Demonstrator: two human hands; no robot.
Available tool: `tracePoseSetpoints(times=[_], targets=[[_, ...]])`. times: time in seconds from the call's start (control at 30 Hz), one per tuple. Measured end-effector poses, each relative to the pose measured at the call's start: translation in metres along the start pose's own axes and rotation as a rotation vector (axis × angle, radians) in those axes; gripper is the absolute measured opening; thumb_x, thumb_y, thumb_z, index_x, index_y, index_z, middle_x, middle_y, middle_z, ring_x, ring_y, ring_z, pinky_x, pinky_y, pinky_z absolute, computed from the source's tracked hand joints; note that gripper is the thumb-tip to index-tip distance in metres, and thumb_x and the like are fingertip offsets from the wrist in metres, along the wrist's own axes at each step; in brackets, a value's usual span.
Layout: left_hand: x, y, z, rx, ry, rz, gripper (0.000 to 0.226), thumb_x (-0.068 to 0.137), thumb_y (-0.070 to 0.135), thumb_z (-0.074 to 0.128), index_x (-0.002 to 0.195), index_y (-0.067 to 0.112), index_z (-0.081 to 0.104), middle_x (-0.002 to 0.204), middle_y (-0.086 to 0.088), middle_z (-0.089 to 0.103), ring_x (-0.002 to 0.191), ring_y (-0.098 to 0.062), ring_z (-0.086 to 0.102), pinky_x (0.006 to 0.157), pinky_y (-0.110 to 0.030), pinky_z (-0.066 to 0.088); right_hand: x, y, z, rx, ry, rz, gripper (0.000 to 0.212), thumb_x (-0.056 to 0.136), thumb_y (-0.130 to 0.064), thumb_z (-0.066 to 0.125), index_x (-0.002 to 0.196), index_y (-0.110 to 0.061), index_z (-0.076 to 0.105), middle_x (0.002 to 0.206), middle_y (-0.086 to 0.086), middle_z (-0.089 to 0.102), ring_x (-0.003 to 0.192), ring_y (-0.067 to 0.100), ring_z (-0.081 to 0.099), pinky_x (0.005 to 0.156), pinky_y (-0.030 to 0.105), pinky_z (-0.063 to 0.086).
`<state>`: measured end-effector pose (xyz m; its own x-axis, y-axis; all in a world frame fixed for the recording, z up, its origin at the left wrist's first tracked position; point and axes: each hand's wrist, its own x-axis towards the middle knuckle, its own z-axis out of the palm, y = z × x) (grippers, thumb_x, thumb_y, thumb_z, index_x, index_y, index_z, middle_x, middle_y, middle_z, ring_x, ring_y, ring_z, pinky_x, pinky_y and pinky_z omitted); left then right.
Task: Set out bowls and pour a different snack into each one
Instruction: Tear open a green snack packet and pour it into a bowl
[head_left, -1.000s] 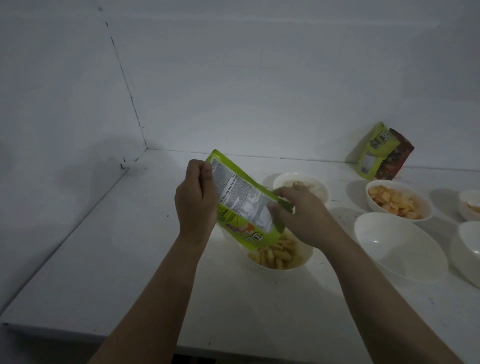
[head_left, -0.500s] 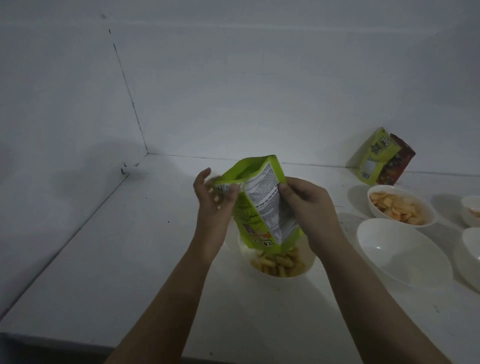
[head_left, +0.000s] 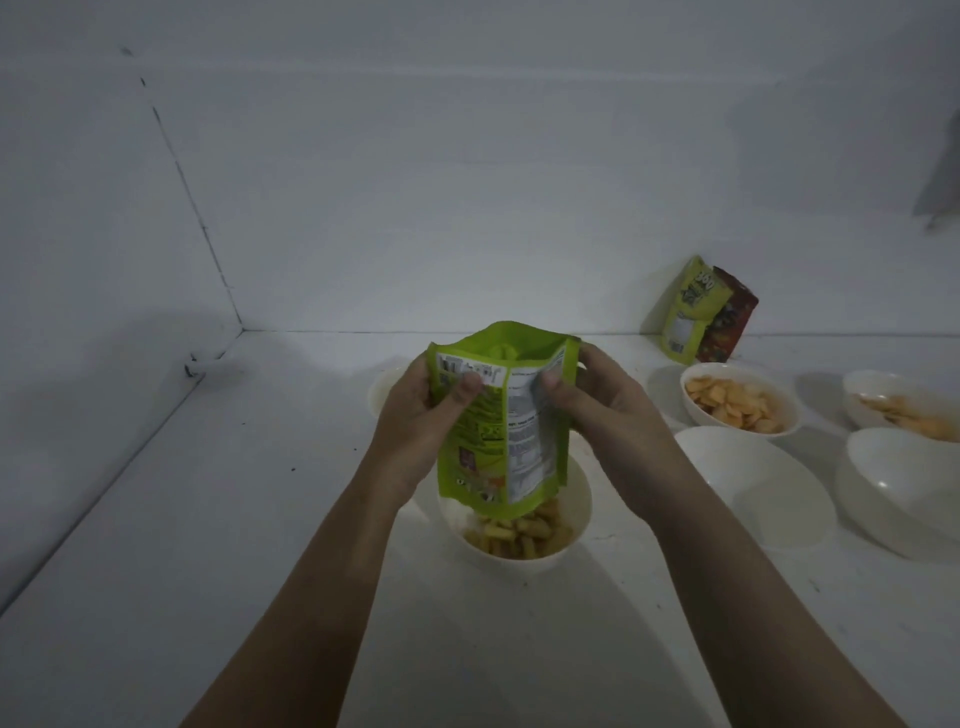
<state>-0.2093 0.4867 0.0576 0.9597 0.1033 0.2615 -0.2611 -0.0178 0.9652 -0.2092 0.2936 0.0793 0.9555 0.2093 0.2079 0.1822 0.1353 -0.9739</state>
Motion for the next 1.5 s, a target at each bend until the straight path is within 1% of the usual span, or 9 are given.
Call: tracePoseSetpoints(times=[0.17,0.27,0.33,0.47,0.6,0.77,1.2,1.3,1.5], targets=[[0.000,0.007,0.005,0.013,-0.050,-0.001,0.067,0.059,0.075,0.070,0.106,0.028,0.064,0.104,0.010,0.074,0.097,-0.007,0.070,0.074,-0.018,0.053,-0.001,-0.005,-0.002,0.047,-0.023,0.006,0.052,0.086,-0.024,0.068,0.136,-0.021,0.052,0.120,0.002,0.071,0.110,0.017,0.068,0.083,0.026,0.056],[-0.002,0.011,0.008,0.021,-0.001,0.008,0.047,0.073,0.060,0.071,0.104,0.024,0.066,0.101,0.006,0.075,0.094,-0.011,0.071,0.074,-0.024,0.054,-0.001,-0.005,-0.003,0.055,-0.006,0.038,0.045,0.081,-0.021,0.074,0.123,-0.010,0.062,0.114,0.010,0.073,0.108,0.026,0.069,0.091,0.037,0.055],[-0.002,0.011,0.012,0.017,0.058,0.003,0.030,0.080,0.044,0.072,0.099,0.021,0.066,0.093,0.007,0.076,0.086,-0.011,0.073,0.070,-0.025,0.054,-0.001,-0.004,-0.005,0.074,0.111,0.022,0.034,0.078,-0.018,0.078,0.106,-0.004,0.067,0.104,0.015,0.074,0.095,0.027,0.071,0.086,0.039,0.055],[-0.003,0.013,0.022,-0.008,0.128,0.005,0.015,0.084,0.029,0.072,0.094,0.021,0.066,0.086,0.006,0.077,0.079,-0.012,0.074,0.065,-0.024,0.056,0.001,-0.003,-0.010,0.056,0.184,0.014,0.019,0.076,-0.013,0.079,0.090,-0.009,0.067,0.093,0.014,0.073,0.085,0.024,0.069,0.080,0.038,0.054],[-0.003,0.019,0.020,-0.070,0.088,0.048,0.015,0.082,0.023,0.073,0.094,0.016,0.066,0.085,0.003,0.076,0.080,-0.014,0.073,0.064,-0.023,0.056,-0.004,-0.007,-0.004,0.097,0.059,0.056,0.034,0.076,-0.013,0.076,0.108,-0.002,0.073,0.104,0.015,0.076,0.098,0.029,0.073,0.084,0.038,0.057],[-0.005,0.013,0.013,-0.001,0.008,0.047,0.020,0.082,0.020,0.073,0.101,0.021,0.067,0.091,0.009,0.076,0.087,-0.008,0.072,0.068,-0.019,0.055,-0.006,-0.014,0.002,0.088,0.154,-0.073,0.012,0.075,-0.009,0.077,0.086,-0.013,0.079,0.088,0.007,0.079,0.082,0.022,0.075,0.070,0.030,0.059],[-0.013,-0.012,-0.002,0.032,-0.148,-0.055,0.026,0.084,0.008,0.070,0.097,0.030,0.067,0.090,0.018,0.075,0.088,-0.004,0.072,0.071,-0.018,0.055,-0.005,-0.021,0.009,0.142,0.246,-0.135,0.009,0.081,-0.002,0.073,0.087,-0.008,0.075,0.079,0.000,0.078,0.075,0.014,0.074,0.064,0.023,0.056],[-0.014,-0.018,-0.003,0.049,-0.153,-0.063,0.031,0.083,0.010,0.070,0.086,0.040,0.074,0.090,0.019,0.075,0.087,-0.004,0.071,0.073,-0.019,0.055,-0.005,-0.020,0.010,0.131,0.238,-0.118,0.009,0.080,-0.001,0.074,0.088,-0.006,0.075,0.080,0.003,0.078,0.074,0.017,0.075,0.063,0.025,0.057],[-0.010,-0.033,-0.014,0.071,-0.183,-0.136,0.025,0.085,0.008,0.070,0.102,0.026,0.067,0.091,0.011,0.076,0.084,-0.005,0.070,0.070,-0.021,0.053,-0.002,-0.028,0.006,0.193,0.262,-0.125,0.009,0.082,0.000,0.072,0.088,-0.006,0.074,0.082,0.000,0.078,0.079,0.015,0.075,0.066,0.023,0.057]])
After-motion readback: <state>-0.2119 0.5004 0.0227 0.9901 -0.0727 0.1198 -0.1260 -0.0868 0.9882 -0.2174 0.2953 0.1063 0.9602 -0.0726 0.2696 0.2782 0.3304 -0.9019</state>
